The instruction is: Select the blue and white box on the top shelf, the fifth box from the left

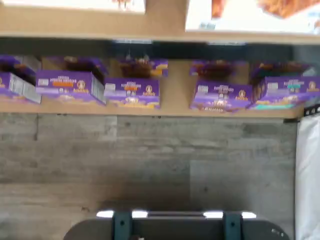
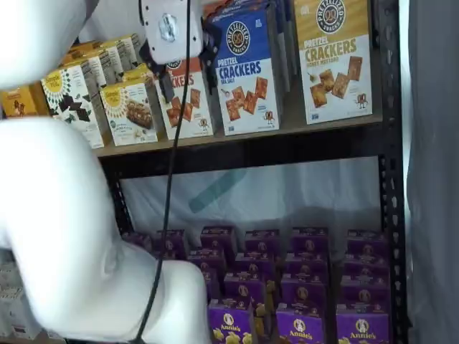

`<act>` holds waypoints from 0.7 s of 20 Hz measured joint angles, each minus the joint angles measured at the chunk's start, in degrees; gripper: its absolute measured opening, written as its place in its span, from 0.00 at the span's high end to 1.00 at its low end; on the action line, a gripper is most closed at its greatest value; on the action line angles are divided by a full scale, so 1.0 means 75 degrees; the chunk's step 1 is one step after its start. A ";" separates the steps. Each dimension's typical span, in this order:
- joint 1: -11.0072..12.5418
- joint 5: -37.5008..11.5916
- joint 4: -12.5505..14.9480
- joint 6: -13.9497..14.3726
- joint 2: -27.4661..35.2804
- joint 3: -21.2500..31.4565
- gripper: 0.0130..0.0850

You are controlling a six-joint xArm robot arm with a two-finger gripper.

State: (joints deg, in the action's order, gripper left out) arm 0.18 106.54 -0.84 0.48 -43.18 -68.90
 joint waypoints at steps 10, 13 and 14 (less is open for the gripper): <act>0.0172 0.0002 0.0204 -0.0237 0.1198 -0.1280 0.00; 0.0230 -0.0101 0.0192 -0.0288 0.1296 -0.1449 0.00; 0.0258 -0.0118 0.0181 -0.0310 0.1331 -0.1515 0.00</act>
State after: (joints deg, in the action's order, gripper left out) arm 2.11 105.65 0.52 -1.84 -33.20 -80.26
